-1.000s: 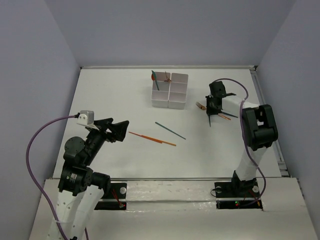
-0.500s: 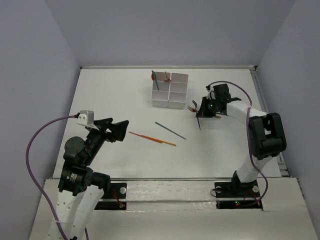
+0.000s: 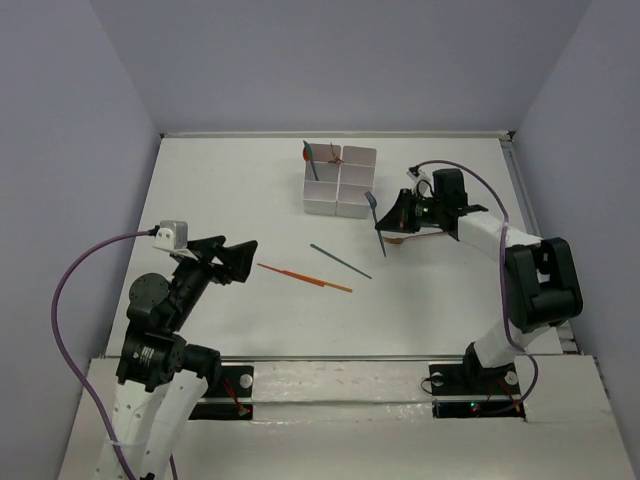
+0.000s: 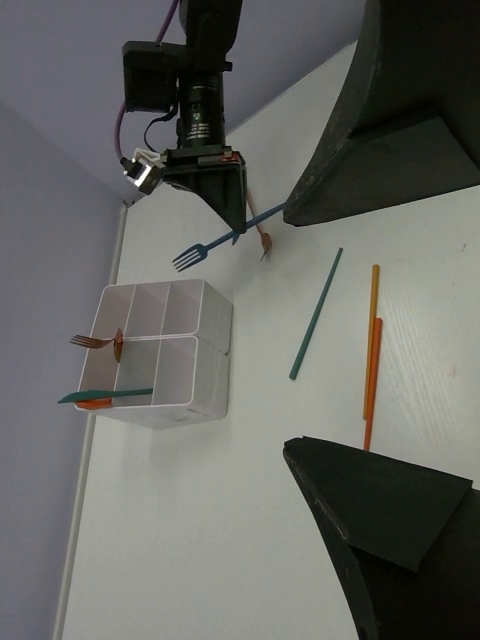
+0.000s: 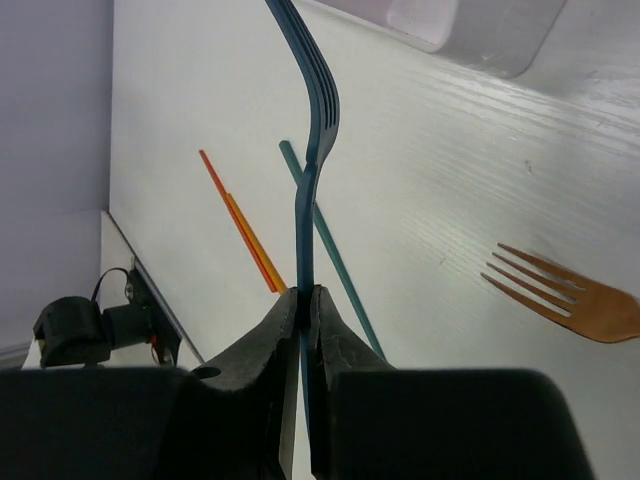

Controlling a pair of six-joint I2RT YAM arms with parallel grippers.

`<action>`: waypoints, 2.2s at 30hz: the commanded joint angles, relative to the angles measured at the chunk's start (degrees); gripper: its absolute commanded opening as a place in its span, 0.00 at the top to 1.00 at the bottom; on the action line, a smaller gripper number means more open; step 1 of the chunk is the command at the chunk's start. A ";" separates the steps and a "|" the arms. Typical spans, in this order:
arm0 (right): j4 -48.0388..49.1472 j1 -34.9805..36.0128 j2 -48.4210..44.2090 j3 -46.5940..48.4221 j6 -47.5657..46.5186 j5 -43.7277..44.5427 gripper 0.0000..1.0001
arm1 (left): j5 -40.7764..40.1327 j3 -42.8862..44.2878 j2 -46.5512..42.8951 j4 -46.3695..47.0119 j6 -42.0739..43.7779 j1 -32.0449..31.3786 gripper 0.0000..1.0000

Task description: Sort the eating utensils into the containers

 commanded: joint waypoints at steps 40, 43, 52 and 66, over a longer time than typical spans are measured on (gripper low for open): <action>45.97 10.24 24.43 32.72 -13.06 44.11 0.93 | 1.81 -0.44 3.97 3.03 0.86 5.25 0.01; 46.33 10.24 26.27 33.51 -14.90 46.31 0.93 | 2.25 -0.44 4.24 3.12 0.95 5.77 0.01; 47.38 10.76 29.88 35.71 -18.51 49.22 0.93 | 3.04 -0.44 4.50 3.38 1.21 6.30 0.01; 54.67 13.14 27.96 27.02 -23.61 50.98 0.84 | 3.31 -0.44 4.32 3.47 1.21 6.30 0.01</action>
